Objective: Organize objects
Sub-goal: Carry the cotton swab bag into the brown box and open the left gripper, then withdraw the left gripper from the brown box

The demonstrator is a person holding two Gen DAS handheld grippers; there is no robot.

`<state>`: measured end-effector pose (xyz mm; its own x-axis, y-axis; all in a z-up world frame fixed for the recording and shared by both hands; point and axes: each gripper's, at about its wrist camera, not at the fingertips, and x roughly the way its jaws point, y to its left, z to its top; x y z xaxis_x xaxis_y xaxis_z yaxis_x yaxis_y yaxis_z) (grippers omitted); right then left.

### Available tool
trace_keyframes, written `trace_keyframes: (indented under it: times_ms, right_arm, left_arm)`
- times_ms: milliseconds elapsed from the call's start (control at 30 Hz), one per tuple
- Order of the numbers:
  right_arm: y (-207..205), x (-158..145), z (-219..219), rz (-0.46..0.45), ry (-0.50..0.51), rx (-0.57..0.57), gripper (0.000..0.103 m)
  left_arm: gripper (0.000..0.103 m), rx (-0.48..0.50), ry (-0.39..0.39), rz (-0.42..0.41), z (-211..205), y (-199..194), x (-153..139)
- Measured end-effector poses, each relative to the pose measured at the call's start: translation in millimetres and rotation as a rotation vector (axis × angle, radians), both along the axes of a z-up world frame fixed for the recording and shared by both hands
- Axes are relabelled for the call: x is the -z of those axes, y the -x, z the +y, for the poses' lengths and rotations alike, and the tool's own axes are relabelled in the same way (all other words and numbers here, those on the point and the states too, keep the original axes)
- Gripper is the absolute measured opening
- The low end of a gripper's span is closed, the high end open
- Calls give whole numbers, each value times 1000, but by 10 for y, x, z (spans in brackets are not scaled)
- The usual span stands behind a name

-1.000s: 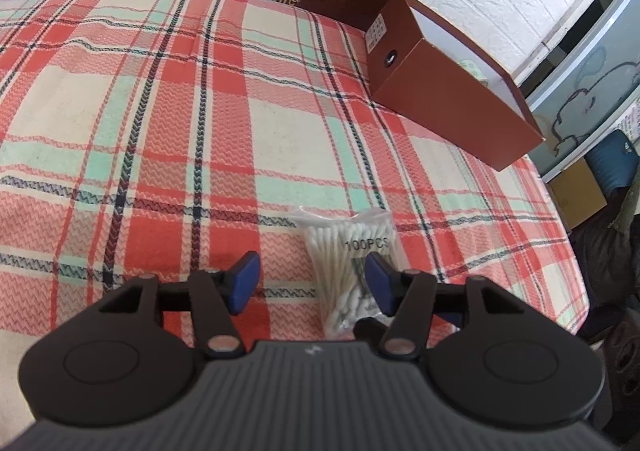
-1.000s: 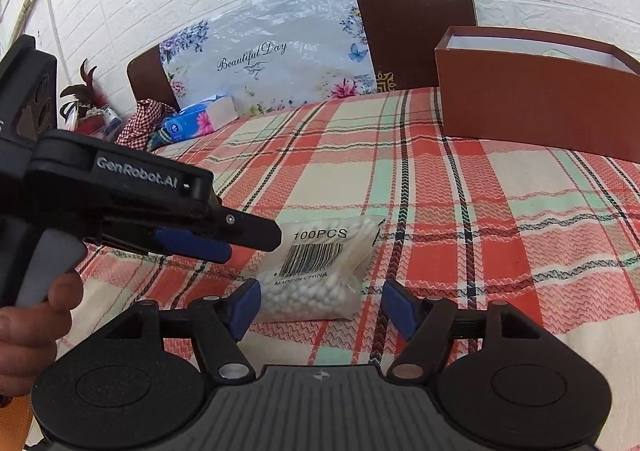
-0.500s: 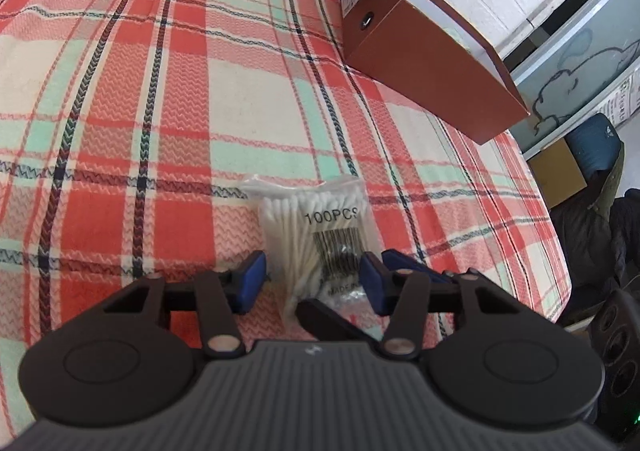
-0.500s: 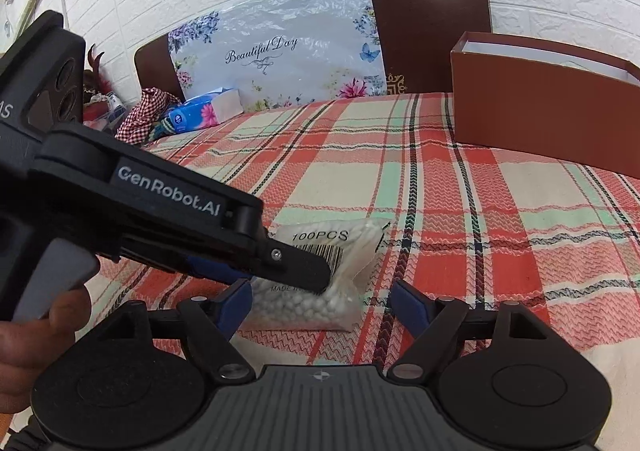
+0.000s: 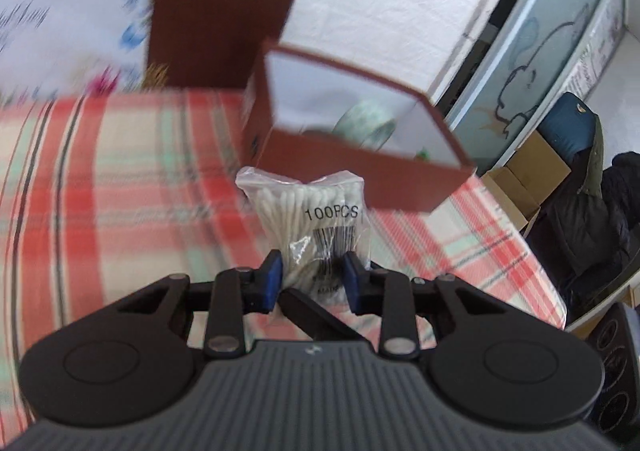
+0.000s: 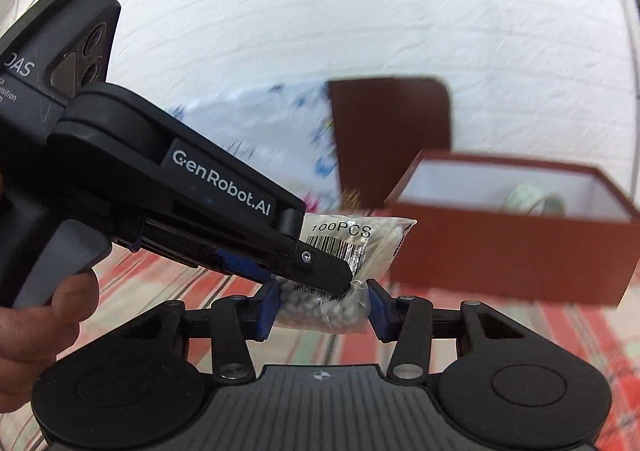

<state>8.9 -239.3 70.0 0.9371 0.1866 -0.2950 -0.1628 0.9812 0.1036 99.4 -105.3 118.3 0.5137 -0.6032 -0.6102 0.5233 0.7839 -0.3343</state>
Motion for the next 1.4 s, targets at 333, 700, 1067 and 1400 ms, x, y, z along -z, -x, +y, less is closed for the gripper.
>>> trace_keyframes:
  times_ms: [333, 700, 1067, 1400]
  right_arm:
    - [-1163, -164, -1042, -93, 18, 126, 55]
    - [-1282, 335, -1236, -182, 41, 214, 88]
    - [-1022, 169, -1061, -206, 43, 264, 92]
    - [-24, 283, -538, 70, -107, 328, 92]
  left_arm:
    - [45, 13, -45, -116, -1107, -1102, -174]
    - [75, -60, -173, -401, -1323, -1061, 443]
    - [84, -134, -162, -329, -1052, -749, 108]
    - [88, -147, -226, -287, -489, 269, 103]
